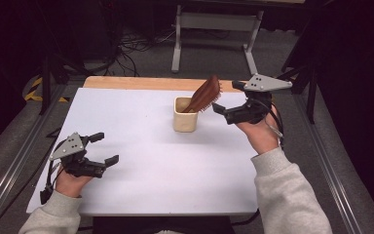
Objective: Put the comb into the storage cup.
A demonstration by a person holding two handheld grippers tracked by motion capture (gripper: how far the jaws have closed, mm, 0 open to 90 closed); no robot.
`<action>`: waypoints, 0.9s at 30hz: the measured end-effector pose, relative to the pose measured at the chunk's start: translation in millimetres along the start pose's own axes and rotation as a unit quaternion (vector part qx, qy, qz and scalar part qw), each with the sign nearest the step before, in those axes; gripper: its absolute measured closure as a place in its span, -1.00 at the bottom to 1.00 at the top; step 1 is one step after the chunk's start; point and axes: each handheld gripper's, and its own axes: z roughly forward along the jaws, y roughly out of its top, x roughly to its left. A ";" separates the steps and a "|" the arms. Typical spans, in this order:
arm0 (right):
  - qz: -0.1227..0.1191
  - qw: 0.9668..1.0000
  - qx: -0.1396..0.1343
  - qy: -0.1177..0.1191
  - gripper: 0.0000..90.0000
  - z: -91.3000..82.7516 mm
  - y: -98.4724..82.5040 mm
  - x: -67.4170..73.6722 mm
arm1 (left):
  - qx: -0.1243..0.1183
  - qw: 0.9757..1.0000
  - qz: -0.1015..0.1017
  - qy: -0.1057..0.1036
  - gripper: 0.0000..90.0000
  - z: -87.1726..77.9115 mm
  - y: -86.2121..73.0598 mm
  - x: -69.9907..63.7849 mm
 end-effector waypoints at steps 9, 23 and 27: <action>0.006 1.000 -0.007 0.009 -0.99 -23.9 -30.2 6.3 | 0.000 1.000 -0.006 0.007 -0.94 -9.6 -3.0 4.0; -0.006 1.000 0.003 0.027 -0.99 -40.8 -87.0 18.7 | 0.006 1.000 -0.007 0.008 -0.94 -15.2 -7.9 5.0; 0.007 1.000 0.008 0.026 -0.99 -41.3 -105.7 20.2 | 0.006 1.000 -0.009 0.006 -0.95 -15.4 -8.7 5.4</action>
